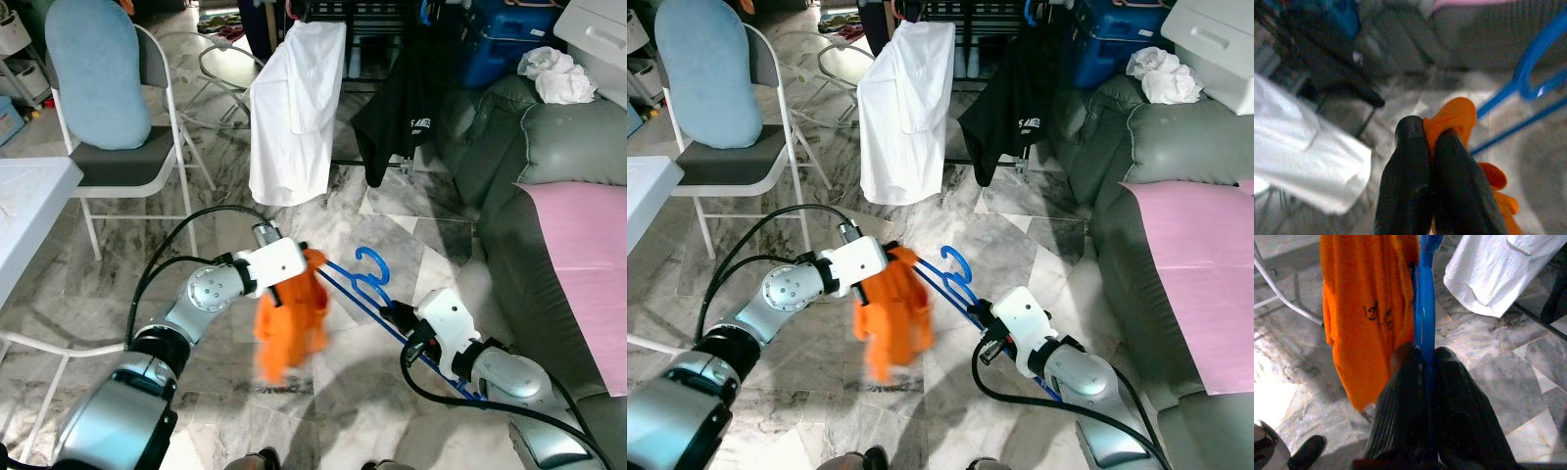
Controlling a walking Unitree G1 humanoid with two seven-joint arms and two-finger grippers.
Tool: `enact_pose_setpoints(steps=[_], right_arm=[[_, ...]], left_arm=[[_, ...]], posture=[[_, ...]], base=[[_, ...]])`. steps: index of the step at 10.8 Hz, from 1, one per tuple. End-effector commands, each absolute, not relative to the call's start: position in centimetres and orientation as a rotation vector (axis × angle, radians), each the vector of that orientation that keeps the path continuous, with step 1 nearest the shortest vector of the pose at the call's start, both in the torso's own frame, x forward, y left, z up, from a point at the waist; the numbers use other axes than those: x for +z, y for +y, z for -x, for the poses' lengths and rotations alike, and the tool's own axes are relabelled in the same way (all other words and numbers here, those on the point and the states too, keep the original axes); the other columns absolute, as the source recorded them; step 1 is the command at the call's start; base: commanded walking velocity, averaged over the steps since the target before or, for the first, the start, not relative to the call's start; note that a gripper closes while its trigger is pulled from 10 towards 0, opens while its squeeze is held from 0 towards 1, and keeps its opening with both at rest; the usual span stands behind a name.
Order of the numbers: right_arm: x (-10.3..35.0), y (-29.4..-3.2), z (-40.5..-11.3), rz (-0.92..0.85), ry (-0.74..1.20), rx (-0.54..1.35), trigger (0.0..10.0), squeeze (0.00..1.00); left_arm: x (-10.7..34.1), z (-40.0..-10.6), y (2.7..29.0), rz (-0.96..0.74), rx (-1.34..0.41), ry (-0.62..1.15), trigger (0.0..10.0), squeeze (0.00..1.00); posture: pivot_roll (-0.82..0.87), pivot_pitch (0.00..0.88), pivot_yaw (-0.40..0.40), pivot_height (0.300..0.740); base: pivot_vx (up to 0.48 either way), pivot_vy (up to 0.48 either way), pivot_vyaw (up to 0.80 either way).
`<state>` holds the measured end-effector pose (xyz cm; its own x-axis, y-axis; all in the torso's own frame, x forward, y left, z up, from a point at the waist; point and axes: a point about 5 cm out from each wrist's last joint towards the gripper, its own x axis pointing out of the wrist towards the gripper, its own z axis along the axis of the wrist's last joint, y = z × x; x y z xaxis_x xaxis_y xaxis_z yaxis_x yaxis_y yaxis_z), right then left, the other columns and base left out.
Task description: Hang hanger
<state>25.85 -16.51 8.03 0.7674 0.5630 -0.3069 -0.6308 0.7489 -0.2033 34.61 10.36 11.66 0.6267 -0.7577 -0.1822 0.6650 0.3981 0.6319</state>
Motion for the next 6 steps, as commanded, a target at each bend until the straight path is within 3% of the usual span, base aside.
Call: enact_pose_setpoints(steps=[1, 6], right_arm=[[8.0, -16.0, -25.9, 0.306, 0.218, 0.681, 10.0, 0.00], [4.4, -17.5, -25.0, 0.282, 0.378, 0.616, 10.0, 0.00]], left_arm=[[12.7, -34.4, 9.9, -0.697, -0.916, -0.234, 10.0, 0.00], [16.2, -34.5, 9.6, -0.647, -0.859, -0.443, 10.0, 0.00]], posture=[[-0.18, 0.130, 0.064, 0.740], [-0.18, 0.129, 0.064, 0.740]], base=[[0.000, 0.000, 0.00], [0.000, 0.000, 0.00]])
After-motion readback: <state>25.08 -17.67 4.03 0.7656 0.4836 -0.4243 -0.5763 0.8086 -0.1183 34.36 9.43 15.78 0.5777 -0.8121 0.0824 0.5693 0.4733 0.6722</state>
